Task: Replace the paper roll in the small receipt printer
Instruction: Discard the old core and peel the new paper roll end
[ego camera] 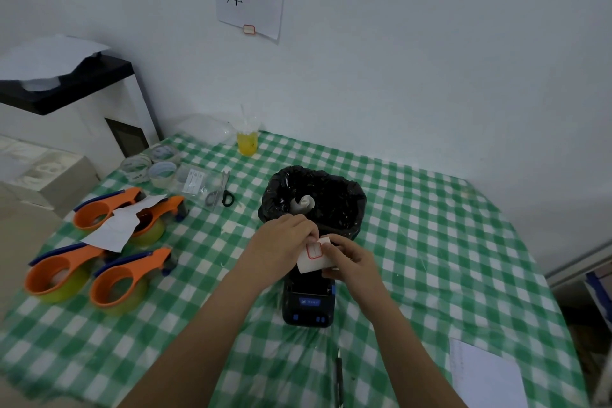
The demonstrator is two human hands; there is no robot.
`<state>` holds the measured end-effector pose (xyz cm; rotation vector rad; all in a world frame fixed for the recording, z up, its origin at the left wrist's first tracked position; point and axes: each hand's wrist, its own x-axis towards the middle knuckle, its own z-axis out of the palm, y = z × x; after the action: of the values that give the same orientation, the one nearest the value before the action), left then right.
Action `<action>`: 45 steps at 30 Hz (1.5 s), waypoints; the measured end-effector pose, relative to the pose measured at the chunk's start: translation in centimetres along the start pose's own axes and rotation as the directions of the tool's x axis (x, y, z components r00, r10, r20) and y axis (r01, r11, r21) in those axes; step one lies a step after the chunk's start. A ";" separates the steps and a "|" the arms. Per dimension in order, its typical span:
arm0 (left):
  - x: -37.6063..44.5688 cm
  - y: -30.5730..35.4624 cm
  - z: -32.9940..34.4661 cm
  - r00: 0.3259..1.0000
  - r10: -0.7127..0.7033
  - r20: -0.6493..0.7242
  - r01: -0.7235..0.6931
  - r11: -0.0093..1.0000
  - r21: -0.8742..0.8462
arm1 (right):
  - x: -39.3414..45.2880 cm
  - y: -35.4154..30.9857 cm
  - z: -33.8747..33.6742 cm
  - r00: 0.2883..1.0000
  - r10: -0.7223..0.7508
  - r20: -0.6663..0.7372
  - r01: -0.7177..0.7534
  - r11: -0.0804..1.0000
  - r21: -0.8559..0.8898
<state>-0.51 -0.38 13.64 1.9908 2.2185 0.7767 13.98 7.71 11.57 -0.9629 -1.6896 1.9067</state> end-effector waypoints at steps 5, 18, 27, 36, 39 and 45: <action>0.1 -0.2 0.2 0.998 0.035 -0.044 -0.031 0.996 0.087 | 0.0 -0.1 0.2 1.000 0.021 0.001 -0.021 1.000 0.019; 0.8 -0.5 0.6 0.995 0.099 -0.018 -0.093 0.973 0.209 | 0.0 -0.1 0.1 0.994 0.098 -0.051 -0.095 0.994 0.059; 1.5 -0.3 0.8 0.981 0.189 0.046 -0.194 0.936 0.293 | 0.1 -0.1 0.2 0.989 0.129 -0.077 -0.123 0.990 0.071; 1.7 0.1 1.3 0.986 0.161 0.041 -0.165 0.923 0.348 | 0.1 -0.1 0.4 0.982 0.131 -0.136 -0.125 0.991 0.053; 1.9 0.0 1.3 0.990 0.143 0.000 -0.136 0.935 0.328 | 0.0 0.1 0.3 0.979 0.150 -0.142 -0.135 0.985 0.111; 1.7 0.2 0.6 0.991 -0.101 -0.087 0.084 0.979 -0.184 | 0.2 -0.5 0.0 0.977 0.134 -0.163 -0.094 0.968 0.233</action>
<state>-0.42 1.40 13.69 1.7899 2.1845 1.0408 13.81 7.94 12.02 -1.1234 -1.3122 1.9677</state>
